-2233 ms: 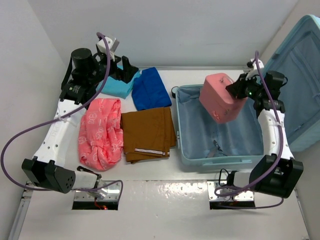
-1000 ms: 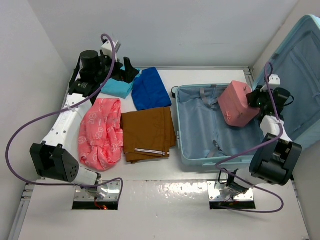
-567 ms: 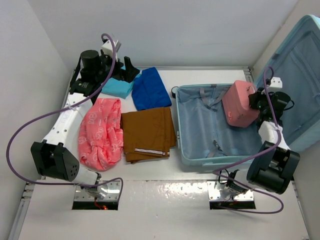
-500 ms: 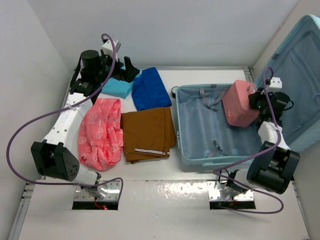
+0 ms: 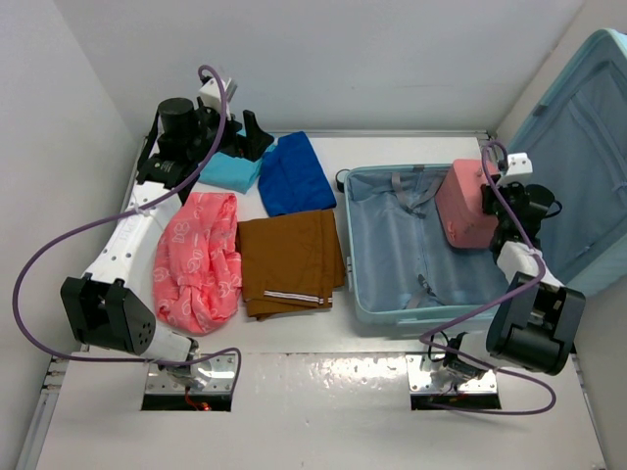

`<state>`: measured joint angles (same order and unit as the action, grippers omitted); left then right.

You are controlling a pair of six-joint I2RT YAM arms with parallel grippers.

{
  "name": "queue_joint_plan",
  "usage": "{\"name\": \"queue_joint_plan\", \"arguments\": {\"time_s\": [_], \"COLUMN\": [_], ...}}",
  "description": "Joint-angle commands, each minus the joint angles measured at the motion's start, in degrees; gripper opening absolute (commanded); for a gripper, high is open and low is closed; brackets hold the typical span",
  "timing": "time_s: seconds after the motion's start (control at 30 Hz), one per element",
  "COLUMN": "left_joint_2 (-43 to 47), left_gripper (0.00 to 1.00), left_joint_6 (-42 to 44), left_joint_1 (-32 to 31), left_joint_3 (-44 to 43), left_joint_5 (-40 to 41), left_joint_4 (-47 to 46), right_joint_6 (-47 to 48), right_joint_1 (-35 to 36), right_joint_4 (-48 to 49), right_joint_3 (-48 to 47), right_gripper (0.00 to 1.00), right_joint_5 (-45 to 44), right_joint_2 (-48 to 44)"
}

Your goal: Pack the luggage

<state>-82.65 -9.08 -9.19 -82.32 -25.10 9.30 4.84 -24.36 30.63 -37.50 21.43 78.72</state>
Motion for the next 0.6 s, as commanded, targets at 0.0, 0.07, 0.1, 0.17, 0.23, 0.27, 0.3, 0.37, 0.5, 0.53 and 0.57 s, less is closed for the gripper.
{"name": "queue_joint_plan", "arguments": {"time_s": [0.0,0.07,0.1,0.17,0.23,0.27,0.3,0.37,0.5,0.53,0.57], "left_joint_2": [-0.05,-0.05,-0.05,-0.05,-0.05,-0.05,-0.05,-0.05,-0.05,-0.05,-0.05], "left_gripper": [0.99,0.99,0.99,0.99,0.99,0.99,0.99,0.99,0.99,0.99,0.99], "left_joint_6": [-0.50,0.02,0.03,0.03,0.03,0.03,0.03,0.03,0.03,0.03,0.03], "left_joint_1": [-0.39,-0.39,-0.39,-0.39,-0.39,-0.39,-0.91,-0.92,-0.92,-0.92,-0.92], "left_joint_3": [-0.29,-0.29,-0.29,-0.29,0.23,0.23,0.23,0.23,0.23,0.23,0.23], "left_joint_5": [-0.03,0.49,0.49,0.49,0.49,0.49,0.49,0.49,0.49,0.49,0.49], "left_joint_4": [-2.80,-2.80,-2.80,-2.80,-2.80,-2.80,-2.80,-2.80,-2.80,-2.80,-2.80], "right_joint_6": [5.35,5.27,5.09,4.39,2.46,0.97,0.26,-0.97,-6.22,-8.34,-9.57], "right_joint_1": [0.98,0.98,0.98,0.89,0.37,0.37,0.28,0.19,-0.51,-0.77,-1.39], "right_joint_4": [9.89,8.23,7.26,5.59,4.00,3.13,2.86,1.02,-0.75,-0.92,-1.19], "right_joint_3": [-0.74,-1.53,-2.05,-2.49,-2.75,-2.85,-2.85,-3.55,-5.92,-6.79,-7.76], "right_gripper": [0.03,0.12,0.15,0.23,0.33,0.36,0.39,0.42,0.47,0.47,0.46], "right_joint_5": [-0.07,-0.07,0.01,2.54,4.66,5.46,5.55,7.83,10.03,10.30,10.73], "right_joint_2": [1.35,1.53,1.00,0.65,-0.75,-1.02,-1.72,-2.60,-3.57,-3.83,-5.05]}}
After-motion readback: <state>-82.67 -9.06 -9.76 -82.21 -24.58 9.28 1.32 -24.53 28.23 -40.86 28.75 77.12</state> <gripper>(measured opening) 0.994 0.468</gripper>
